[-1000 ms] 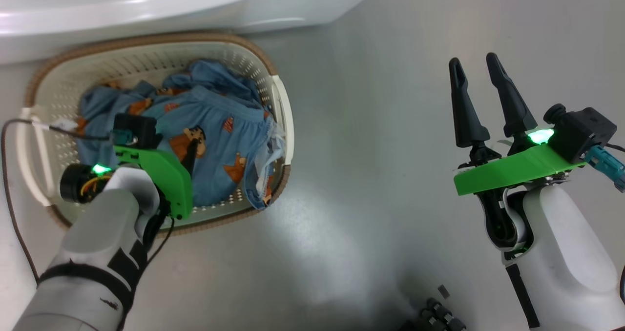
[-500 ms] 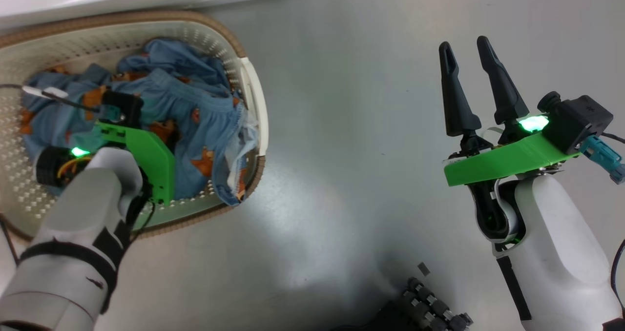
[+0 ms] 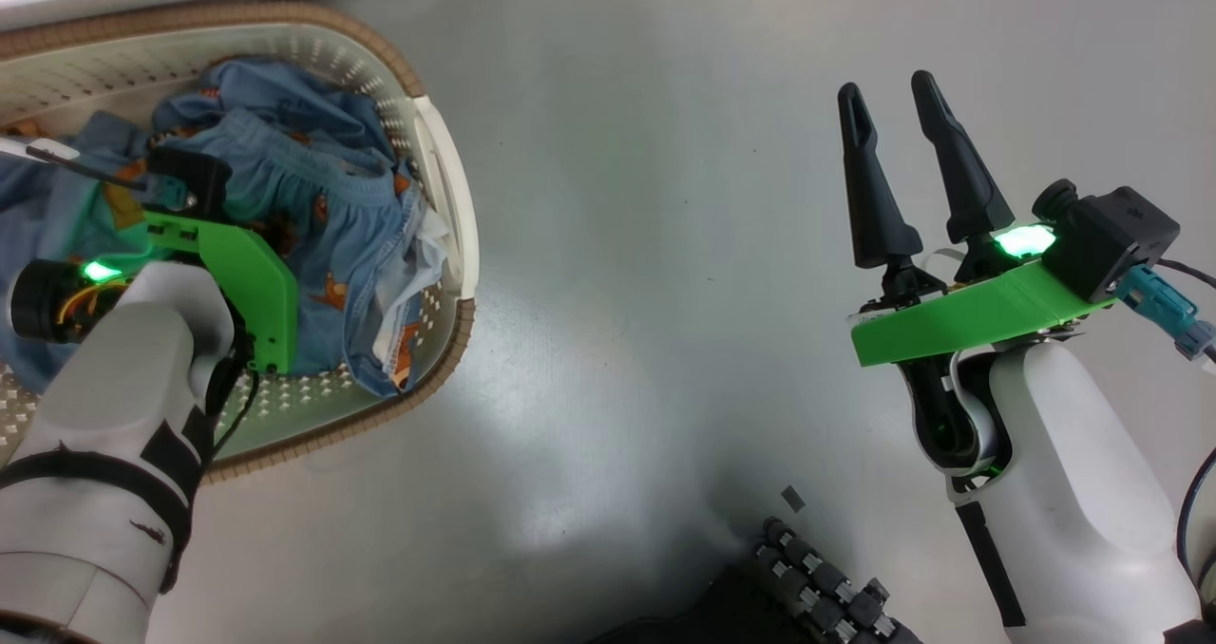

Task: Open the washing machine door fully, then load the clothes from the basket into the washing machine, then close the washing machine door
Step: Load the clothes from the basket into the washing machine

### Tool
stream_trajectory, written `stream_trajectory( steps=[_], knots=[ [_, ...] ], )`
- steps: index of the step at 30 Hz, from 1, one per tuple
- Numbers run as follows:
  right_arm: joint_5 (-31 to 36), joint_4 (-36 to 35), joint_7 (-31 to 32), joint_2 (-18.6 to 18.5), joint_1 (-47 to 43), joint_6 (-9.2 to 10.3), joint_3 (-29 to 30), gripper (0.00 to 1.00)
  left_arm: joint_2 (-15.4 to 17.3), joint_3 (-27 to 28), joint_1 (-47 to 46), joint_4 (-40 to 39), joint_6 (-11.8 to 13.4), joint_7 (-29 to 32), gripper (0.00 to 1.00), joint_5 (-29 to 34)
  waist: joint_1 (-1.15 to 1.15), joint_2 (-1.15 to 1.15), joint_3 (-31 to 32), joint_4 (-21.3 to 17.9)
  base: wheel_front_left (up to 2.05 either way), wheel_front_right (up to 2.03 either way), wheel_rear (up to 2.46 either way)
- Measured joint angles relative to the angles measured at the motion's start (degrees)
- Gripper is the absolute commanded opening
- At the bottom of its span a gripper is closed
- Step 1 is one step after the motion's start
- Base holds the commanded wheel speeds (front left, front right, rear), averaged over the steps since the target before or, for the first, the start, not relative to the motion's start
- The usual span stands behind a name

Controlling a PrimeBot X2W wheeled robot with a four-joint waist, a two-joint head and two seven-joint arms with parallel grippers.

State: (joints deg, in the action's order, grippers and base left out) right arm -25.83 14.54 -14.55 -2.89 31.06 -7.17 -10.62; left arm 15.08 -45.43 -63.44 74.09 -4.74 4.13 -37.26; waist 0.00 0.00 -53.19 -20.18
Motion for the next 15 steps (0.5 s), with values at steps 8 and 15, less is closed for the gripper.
stream_trajectory(
  steps=[8,15],
  knots=[
    [-0.10,-0.04,0.00,0.14,0.01,0.00,-0.03,1.00,-0.15,-0.15,-0.04,0.11,-0.57,0.42,0.00,-0.52,0.00,0.00,0.27,-0.12,0.00,0.00,0.00],
    [-0.10,0.00,0.01,0.18,0.01,0.00,-0.02,1.00,-0.91,-0.19,0.19,0.13,-1.37,-1.71,0.00,-2.09,0.00,0.00,1.65,0.74,0.00,0.00,0.00]
  ],
)
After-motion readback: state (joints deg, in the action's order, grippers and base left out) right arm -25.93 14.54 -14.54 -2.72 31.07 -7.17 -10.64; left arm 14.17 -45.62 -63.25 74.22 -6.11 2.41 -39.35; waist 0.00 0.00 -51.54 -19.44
